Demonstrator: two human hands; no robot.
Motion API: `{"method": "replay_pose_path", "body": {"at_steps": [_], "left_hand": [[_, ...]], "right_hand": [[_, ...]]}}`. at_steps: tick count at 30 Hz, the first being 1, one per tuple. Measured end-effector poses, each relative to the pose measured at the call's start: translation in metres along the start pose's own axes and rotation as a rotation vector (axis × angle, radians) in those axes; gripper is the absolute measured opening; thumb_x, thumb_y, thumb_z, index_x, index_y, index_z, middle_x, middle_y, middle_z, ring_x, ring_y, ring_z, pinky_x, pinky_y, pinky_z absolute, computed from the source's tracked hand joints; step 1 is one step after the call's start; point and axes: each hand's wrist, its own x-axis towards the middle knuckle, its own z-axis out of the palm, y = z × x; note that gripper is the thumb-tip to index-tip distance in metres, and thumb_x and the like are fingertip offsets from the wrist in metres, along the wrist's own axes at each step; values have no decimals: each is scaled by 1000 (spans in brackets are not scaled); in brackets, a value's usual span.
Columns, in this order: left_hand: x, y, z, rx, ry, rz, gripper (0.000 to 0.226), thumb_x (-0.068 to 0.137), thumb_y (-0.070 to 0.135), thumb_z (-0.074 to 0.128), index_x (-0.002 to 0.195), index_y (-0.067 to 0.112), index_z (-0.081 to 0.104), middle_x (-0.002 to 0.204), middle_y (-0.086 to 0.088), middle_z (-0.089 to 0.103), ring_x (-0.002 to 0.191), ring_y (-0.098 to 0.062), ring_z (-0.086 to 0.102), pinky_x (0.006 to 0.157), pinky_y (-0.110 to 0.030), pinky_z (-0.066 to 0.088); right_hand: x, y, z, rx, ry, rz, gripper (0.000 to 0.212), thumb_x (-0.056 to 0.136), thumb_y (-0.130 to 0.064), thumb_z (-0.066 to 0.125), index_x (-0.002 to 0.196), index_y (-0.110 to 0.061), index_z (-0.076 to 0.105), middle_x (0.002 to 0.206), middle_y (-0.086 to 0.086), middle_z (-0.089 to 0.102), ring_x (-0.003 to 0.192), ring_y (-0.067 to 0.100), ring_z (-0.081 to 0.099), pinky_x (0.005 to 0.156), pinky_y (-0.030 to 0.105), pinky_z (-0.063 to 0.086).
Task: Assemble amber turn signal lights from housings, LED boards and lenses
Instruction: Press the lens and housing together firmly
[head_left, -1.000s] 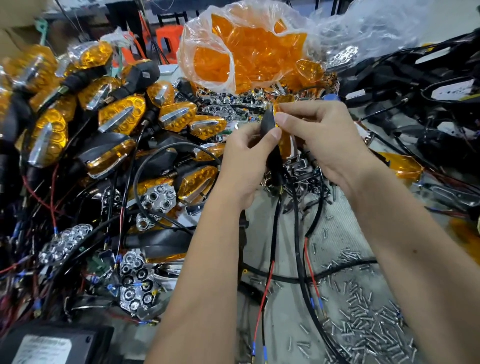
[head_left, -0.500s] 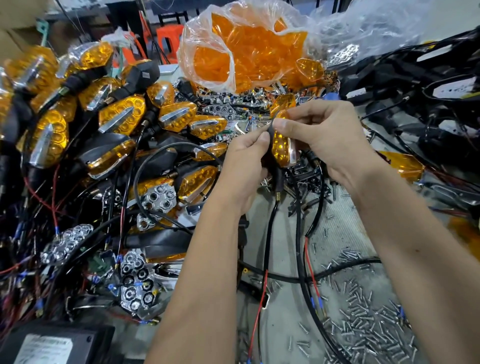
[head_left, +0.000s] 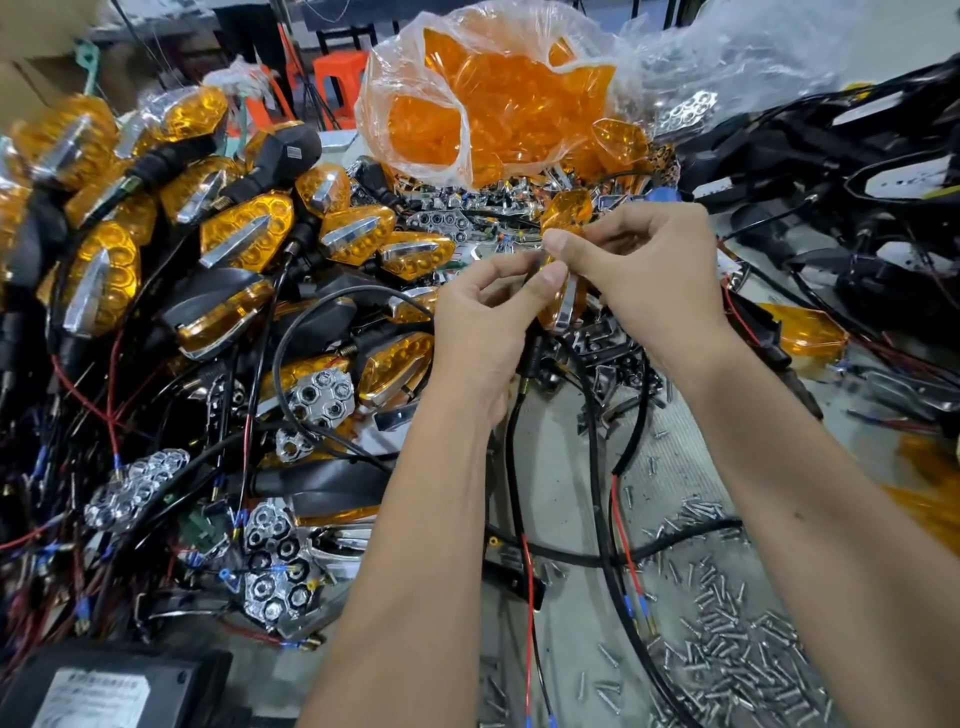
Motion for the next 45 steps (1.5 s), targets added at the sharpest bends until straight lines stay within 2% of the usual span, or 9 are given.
{"method": "replay_pose_path", "body": {"at_steps": [4,9,19,23,27,31,35,41,45], "left_hand": [[1,3,-2,-32,-25,106,13,95,4,71,105,10,76,102,-12,78,94,-23,73,84,-42,62],[0,7,-2,-20,-47,220,22,95,-3,67,115,2,71,109,-15,75,103,-27,71,93,-44,59],[-2,7,-3,110,-11,318,28,92,-9,68,120,-7,67,115,-26,73,109,-46,70,92,-61,57],[-3,9,0,142,-6,303,26,93,-7,68,119,-6,68,115,-23,74,107,-34,72,95,-55,57],[-3,11,-1,140,-31,279,23,95,-4,67,117,2,69,114,-15,76,105,-23,73,90,-42,60],[-5,10,6,81,-95,180,24,93,11,60,117,9,65,107,-10,73,99,-24,69,82,-36,57],[-12,9,24,-84,-175,60,25,94,30,53,110,11,60,108,-11,67,108,-28,66,100,-43,51],[-8,19,19,-456,-1,-61,47,101,54,54,104,9,66,90,-6,66,87,-22,67,86,-40,59],[-12,19,18,-558,68,-122,48,102,56,48,117,13,63,102,-9,66,100,-28,67,98,-46,56]], "right_hand": [[2,-1,-1,242,-104,48,37,94,-40,74,83,-4,72,90,30,67,73,26,58,72,47,56],[0,-3,-6,482,-382,121,28,104,-23,58,120,-7,73,117,10,75,107,26,70,91,50,61],[-7,-10,-5,475,-329,-14,23,105,-4,54,122,5,67,108,32,68,97,30,66,90,52,60],[-5,-11,-6,521,-295,24,20,102,-3,58,117,1,70,98,11,75,92,22,69,85,43,63],[-2,-10,-9,591,-326,74,25,99,-5,60,122,3,67,123,27,70,109,32,68,98,54,58],[-4,-5,2,593,-356,85,24,106,-8,51,124,-6,68,128,16,71,120,30,67,100,50,56],[-5,-5,14,460,-366,59,29,104,-20,60,132,-22,68,127,1,71,122,18,66,102,38,55],[-8,-6,16,331,-522,70,46,88,-40,75,131,-26,67,123,5,72,119,20,68,105,38,53],[-8,-16,16,96,-577,-5,39,91,-49,71,128,-35,67,113,-6,76,107,11,72,96,33,56]]}}
